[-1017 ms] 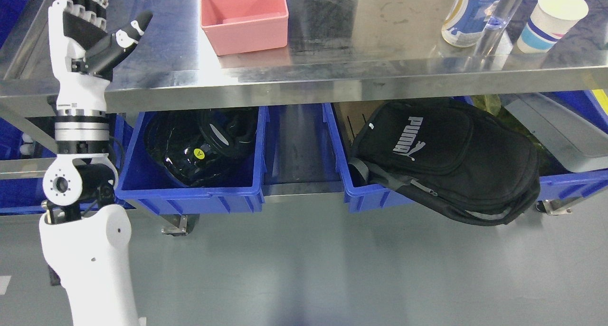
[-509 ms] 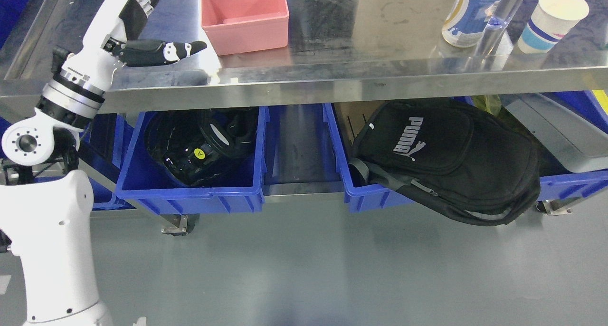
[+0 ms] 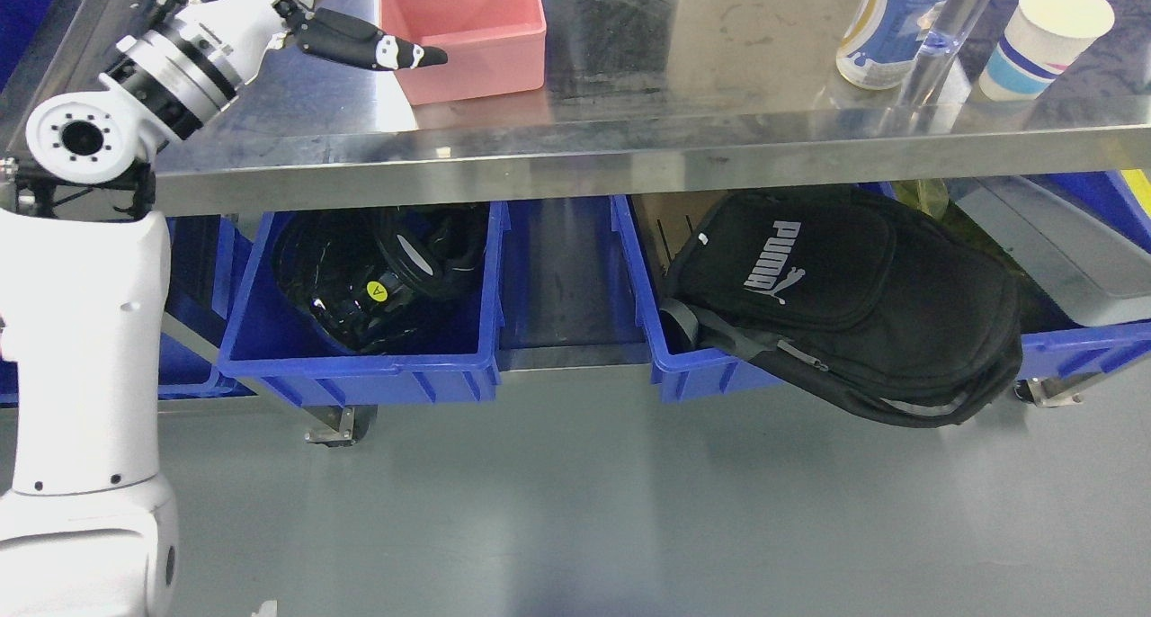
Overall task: Place storage box into left shelf container
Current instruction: 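Grasp the pink box's edge with the left hand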
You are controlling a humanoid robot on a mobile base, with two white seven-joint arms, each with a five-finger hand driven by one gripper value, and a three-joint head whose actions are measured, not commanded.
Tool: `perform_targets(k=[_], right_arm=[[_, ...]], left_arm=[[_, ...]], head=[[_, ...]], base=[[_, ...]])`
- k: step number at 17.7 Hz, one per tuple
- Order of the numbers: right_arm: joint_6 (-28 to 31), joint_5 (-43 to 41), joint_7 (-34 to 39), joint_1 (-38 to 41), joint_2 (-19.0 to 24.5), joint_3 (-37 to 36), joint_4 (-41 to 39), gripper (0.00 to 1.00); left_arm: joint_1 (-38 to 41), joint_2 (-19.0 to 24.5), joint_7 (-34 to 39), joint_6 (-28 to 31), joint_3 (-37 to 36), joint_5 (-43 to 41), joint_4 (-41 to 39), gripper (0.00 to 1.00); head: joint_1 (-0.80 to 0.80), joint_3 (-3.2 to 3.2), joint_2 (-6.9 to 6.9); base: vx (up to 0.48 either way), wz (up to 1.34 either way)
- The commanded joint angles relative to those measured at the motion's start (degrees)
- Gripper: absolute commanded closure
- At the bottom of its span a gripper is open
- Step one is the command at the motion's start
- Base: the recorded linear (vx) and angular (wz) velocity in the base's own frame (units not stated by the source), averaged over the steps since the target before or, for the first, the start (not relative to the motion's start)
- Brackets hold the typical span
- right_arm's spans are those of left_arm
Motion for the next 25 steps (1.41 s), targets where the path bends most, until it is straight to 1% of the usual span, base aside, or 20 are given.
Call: perform_targets(k=[1, 4, 7, 9, 10, 12, 14, 16, 17, 19, 21, 22, 23, 25], right_arm=[[0.0, -0.1, 0.0, -0.4, -1.0, -0.2, -1.0, 0.00], [0.0, -0.1, 0.0, -0.4, -1.0, -0.2, -1.0, 0.00], [0.0, -0.1, 0.0, -0.4, -1.0, -0.2, -1.0, 0.00], [0.0, -0.1, 0.0, -0.4, -1.0, -0.2, -1.0, 0.00], [0.0, -0.1, 0.0, -0.4, -1.0, -0.2, -1.0, 0.00], [0.0, -0.1, -0.1, -0.4, -1.0, -0.2, -1.0, 0.00], [0.0, -0.1, 0.0, -0.4, -1.0, -0.2, -1.0, 0.00], [0.0, -0.1, -0.1, -0.4, -1.0, -0.2, -1.0, 0.00], [0.0, -0.1, 0.0, -0.4, -1.0, -0.2, -1.0, 0.00], [0.0, -0.1, 0.0, -0.4, -1.0, -0.2, -1.0, 0.00], [0.0, -0.1, 0.0, -0.4, -1.0, -0.2, -1.0, 0.00], [0.0, -0.1, -0.1, -0.4, -1.0, -0.2, -1.0, 0.00], [0.0, -0.1, -0.1, -0.4, -1.0, -0.2, -1.0, 0.00], [0.0, -0.1, 0.0, -0.4, -1.0, -0.2, -1.0, 0.00]], left_arm=[[-4.8, -2.4, -2.0, 0.3, -12.9, -7.7, 14.5, 0.02], [-6.2, -4.6, -2.2, 0.3, -13.0, -9.9, 16.4, 0.02], [-8.2, -6.8, -5.1, 0.2, -12.9, -13.4, 20.4, 0.03], [-9.4, -7.1, -5.4, 0.3, -12.9, -13.6, 21.9, 0.09], [-9.9, -7.7, -5.9, 0.3, -12.5, -13.6, 22.9, 0.17], [-9.9, -7.9, -8.1, 0.2, -12.0, -13.6, 23.7, 0.27], [-9.9, -8.0, -9.5, 0.3, -11.2, -13.5, 23.8, 0.36], [-9.9, -8.1, -10.4, 0.3, -10.6, -13.5, 24.4, 0.42], [-9.8, -8.3, -11.0, 0.2, -10.2, -13.4, 24.6, 0.48], [-9.8, -10.0, -10.9, -0.8, -5.8, -13.3, 25.2, 0.64], [-9.8, -12.1, -11.0, -4.3, -0.5, -12.6, 25.4, 0.86], [-9.6, -13.5, -11.0, -6.2, 2.4, -12.1, 25.4, 0.94], [-9.4, -14.9, -11.1, -7.5, 5.2, -11.1, 25.4, 0.99], [-9.4, -15.5, -11.1, -7.8, 10.8, -7.9, 25.4, 1.00]], head=[[0.00, 0.00, 0.00], [0.00, 0.00, 0.00], [0.00, 0.00, 0.00], [0.00, 0.00, 0.00], [0.00, 0.00, 0.00], [0.00, 0.00, 0.00], [0.00, 0.00, 0.00], [0.00, 0.00, 0.00], [0.00, 0.00, 0.00], [0.00, 0.00, 0.00], [0.00, 0.00, 0.00], [0.00, 0.00, 0.00], [0.00, 0.00, 0.00], [0.00, 0.00, 0.00]], base=[[0.000, 0.00], [0.000, 0.00], [0.000, 0.00], [0.000, 0.00], [0.000, 0.00], [-0.001, 0.08], [-0.001, 0.07], [0.001, 0.08], [0.003, 0.16], [-0.002, 0.23], [0.026, -0.02], [-0.007, 0.07], [-0.007, 0.07], [-0.012, 0.02]])
